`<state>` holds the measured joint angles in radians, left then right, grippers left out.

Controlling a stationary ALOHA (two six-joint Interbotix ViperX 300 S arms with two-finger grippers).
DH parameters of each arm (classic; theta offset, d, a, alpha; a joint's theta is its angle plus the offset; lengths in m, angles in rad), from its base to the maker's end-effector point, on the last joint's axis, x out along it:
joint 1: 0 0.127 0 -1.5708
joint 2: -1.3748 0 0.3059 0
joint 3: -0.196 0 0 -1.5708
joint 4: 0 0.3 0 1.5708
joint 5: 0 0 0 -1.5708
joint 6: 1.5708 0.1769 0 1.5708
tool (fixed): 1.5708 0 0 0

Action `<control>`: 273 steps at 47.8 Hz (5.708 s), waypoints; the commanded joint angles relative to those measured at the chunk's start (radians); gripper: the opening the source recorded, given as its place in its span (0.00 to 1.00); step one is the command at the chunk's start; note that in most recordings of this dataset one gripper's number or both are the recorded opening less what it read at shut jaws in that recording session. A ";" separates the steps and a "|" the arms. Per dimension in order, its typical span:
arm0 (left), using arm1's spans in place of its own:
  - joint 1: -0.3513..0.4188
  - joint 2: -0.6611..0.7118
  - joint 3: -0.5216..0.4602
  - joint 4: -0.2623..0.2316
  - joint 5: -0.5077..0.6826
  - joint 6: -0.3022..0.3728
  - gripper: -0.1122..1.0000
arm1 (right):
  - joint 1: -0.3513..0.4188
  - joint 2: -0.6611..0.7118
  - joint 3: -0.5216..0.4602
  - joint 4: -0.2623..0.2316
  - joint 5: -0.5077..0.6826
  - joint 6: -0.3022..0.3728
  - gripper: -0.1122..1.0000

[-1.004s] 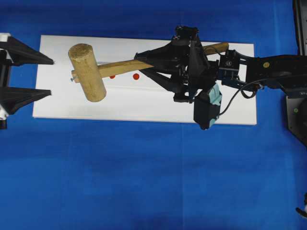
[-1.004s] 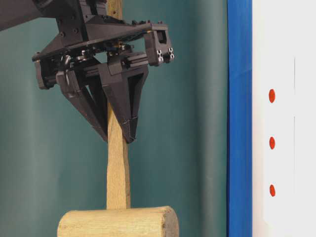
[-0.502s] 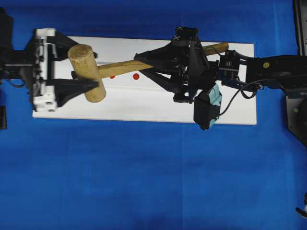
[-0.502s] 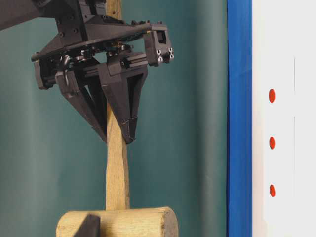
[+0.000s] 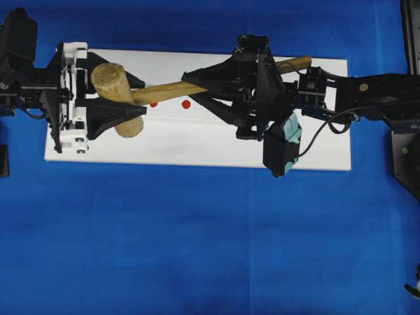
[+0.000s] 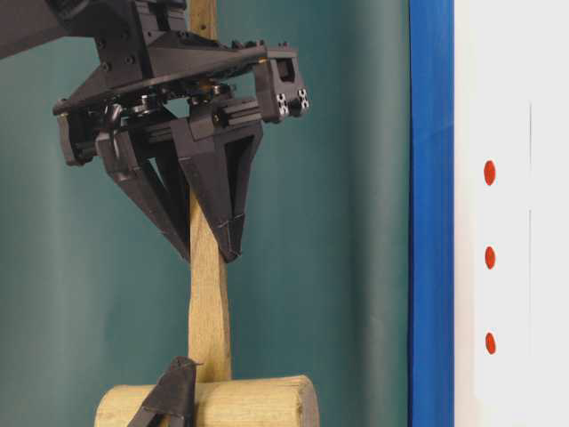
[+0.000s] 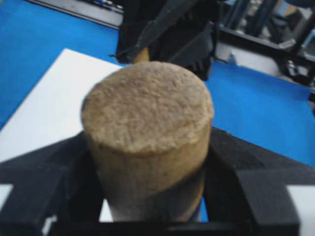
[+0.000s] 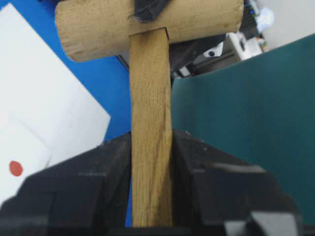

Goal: Hit the mark with a hammer.
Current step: 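Close the left gripper around the mallet head to steady it, then open the left gripper and withdraw it to the left edge, then swing the mallet head down onto the red dots with the right gripper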

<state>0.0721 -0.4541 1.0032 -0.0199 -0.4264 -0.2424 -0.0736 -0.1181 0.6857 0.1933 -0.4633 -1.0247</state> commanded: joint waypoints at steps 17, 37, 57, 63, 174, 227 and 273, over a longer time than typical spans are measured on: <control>-0.011 -0.008 -0.017 0.006 -0.003 0.015 0.51 | 0.000 -0.035 -0.048 0.037 0.054 0.021 0.25; -0.011 -0.008 -0.017 0.011 0.040 0.144 0.51 | 0.006 -0.091 -0.071 0.081 0.210 0.227 0.95; -0.014 -0.009 -0.014 0.009 0.091 0.390 0.51 | 0.006 -0.095 -0.092 0.095 0.344 0.488 0.97; -0.018 -0.009 -0.015 0.009 0.089 0.388 0.51 | 0.006 -0.074 -0.092 0.095 0.353 0.528 0.97; -0.006 -0.607 0.207 0.006 0.502 0.387 0.89 | -0.009 -0.072 -0.023 0.098 0.405 0.693 0.11; -0.011 -0.764 0.249 0.006 0.652 0.385 0.89 | -0.091 0.000 0.009 0.098 0.382 0.701 0.11; -0.011 -0.764 0.256 0.006 0.652 0.385 0.89 | -0.092 -0.259 0.199 0.100 0.272 0.761 0.11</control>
<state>0.0629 -1.2287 1.2701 -0.0138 0.2301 0.1442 -0.1672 -0.3344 0.8836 0.2930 -0.1733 -0.2669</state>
